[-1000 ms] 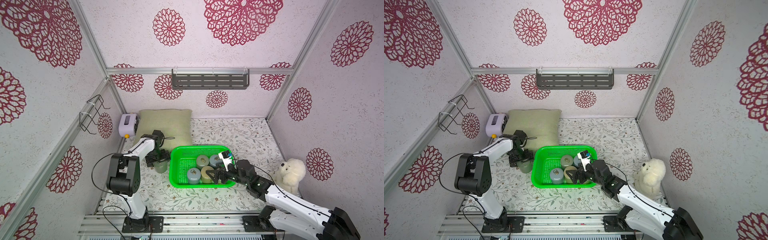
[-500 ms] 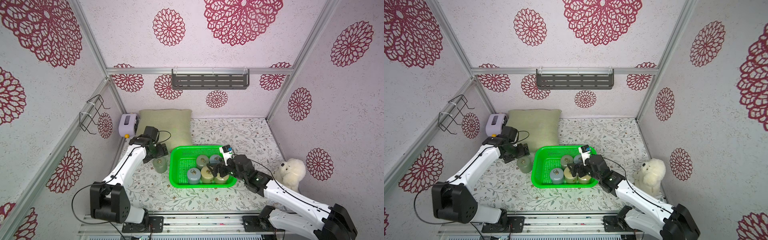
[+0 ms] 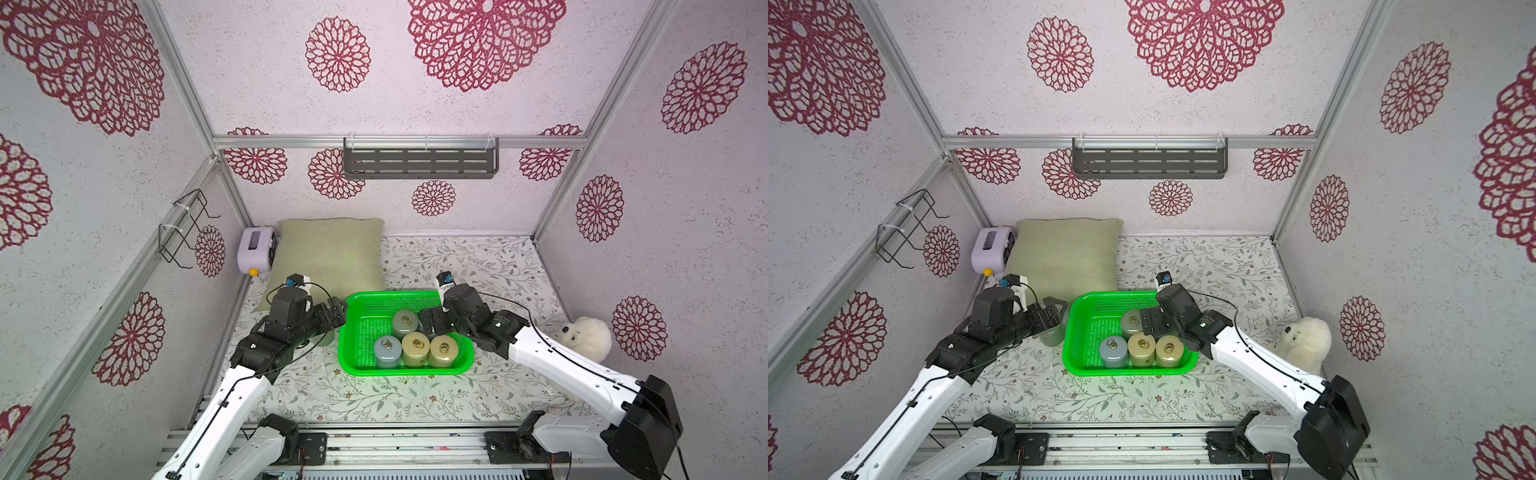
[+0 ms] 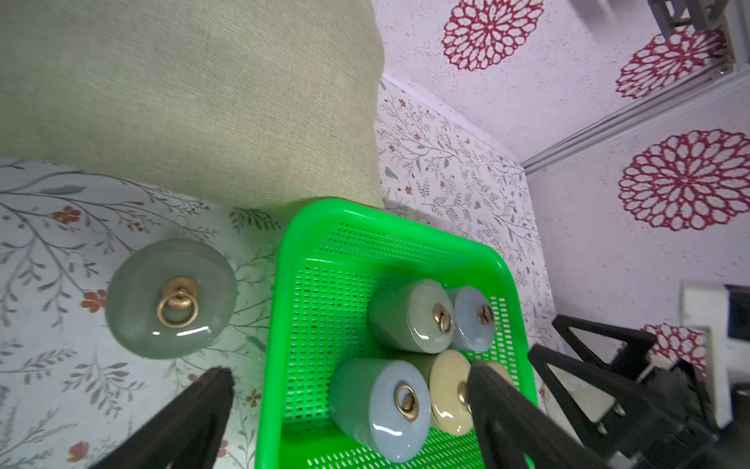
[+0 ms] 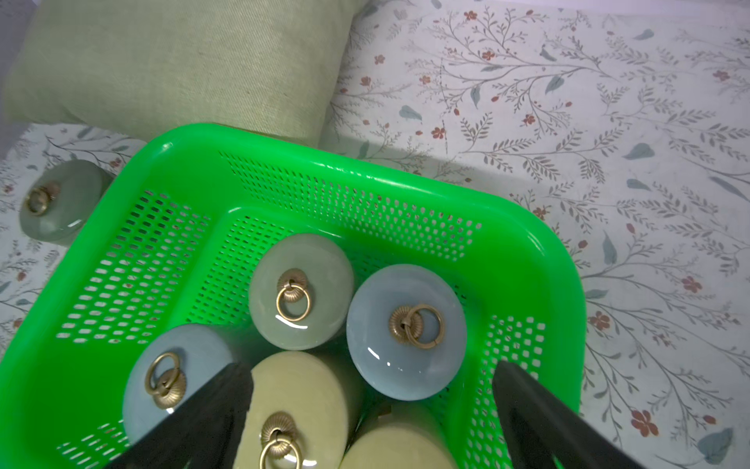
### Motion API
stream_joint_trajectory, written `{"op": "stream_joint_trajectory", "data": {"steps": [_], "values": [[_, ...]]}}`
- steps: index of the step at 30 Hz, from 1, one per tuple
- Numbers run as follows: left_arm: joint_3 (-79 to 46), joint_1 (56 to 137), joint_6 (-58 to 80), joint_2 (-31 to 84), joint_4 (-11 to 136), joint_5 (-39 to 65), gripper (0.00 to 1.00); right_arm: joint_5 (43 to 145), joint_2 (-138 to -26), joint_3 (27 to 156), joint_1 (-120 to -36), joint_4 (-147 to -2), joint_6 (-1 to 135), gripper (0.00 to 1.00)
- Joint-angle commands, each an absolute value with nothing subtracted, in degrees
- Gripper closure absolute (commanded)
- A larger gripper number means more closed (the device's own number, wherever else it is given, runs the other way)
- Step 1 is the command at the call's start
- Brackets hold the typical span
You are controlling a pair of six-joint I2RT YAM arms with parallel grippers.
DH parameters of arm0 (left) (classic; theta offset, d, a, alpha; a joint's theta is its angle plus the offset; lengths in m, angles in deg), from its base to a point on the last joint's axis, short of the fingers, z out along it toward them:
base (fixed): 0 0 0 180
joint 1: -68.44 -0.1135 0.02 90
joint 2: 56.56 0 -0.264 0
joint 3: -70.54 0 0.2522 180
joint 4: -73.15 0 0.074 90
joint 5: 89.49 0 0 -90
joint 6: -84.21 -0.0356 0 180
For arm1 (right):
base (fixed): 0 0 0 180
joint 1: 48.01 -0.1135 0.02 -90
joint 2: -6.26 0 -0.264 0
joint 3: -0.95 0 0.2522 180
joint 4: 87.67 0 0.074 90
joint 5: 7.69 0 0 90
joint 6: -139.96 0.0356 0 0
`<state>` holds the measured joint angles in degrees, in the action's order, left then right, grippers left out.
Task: Take the tea canister out of the basket
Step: Pick up the tea canister from the basket.
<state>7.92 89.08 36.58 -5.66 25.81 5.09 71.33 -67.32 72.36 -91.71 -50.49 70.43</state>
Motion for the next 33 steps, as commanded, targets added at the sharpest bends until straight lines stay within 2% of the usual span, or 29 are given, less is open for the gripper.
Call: {"op": "stream_joint_trajectory", "data": {"steps": [1, 6, 9, 13, 16, 18, 25, 33], "values": [[11.63, 91.83, 39.97, -6.02, 32.73, 6.31, 0.03, 69.96, -70.36, 76.21, -90.84, -42.05, 69.3, 0.01], [13.31, 99.5, 38.15, -3.78, 34.69, -0.18, 0.03, 72.33, -76.18, 80.59, -89.13, -37.46, 68.88, 0.01], [10.43, 104.0, 36.8, 0.67, 29.96, -7.52, 0.03, 74.97, -80.09, 83.38, -87.98, -34.93, 68.44, 0.07], [9.76, 105.33, 39.99, 4.95, 29.06, -13.4, 0.03, 75.22, -83.48, 85.65, -86.71, -32.66, 67.99, 0.09], [11.57, 105.44, 39.51, 5.12, 32.17, -12.28, 0.03, 76.59, -85.68, 86.71, -86.0, -31.5, 67.52, 0.08], [12.05, 105.99, 37.71, 4.48, 33.26, -11.97, 0.03, 77.28, -87.1, 87.38, -85.97, -31.28, 67.04, 0.01], [16.55, 107.29, 35.15, -1.47, 38.59, -9.79, 0.03, 77.94, -91.69, 88.88, -85.89, -31.62, 66.66, 0.01], [17.74, 107.37, 33.9, -2.25, 39.8, -7.53, 0.03, 75.81, -96.63, 90.81, -85.89, -32.32, 65.23, 0.01]]}}
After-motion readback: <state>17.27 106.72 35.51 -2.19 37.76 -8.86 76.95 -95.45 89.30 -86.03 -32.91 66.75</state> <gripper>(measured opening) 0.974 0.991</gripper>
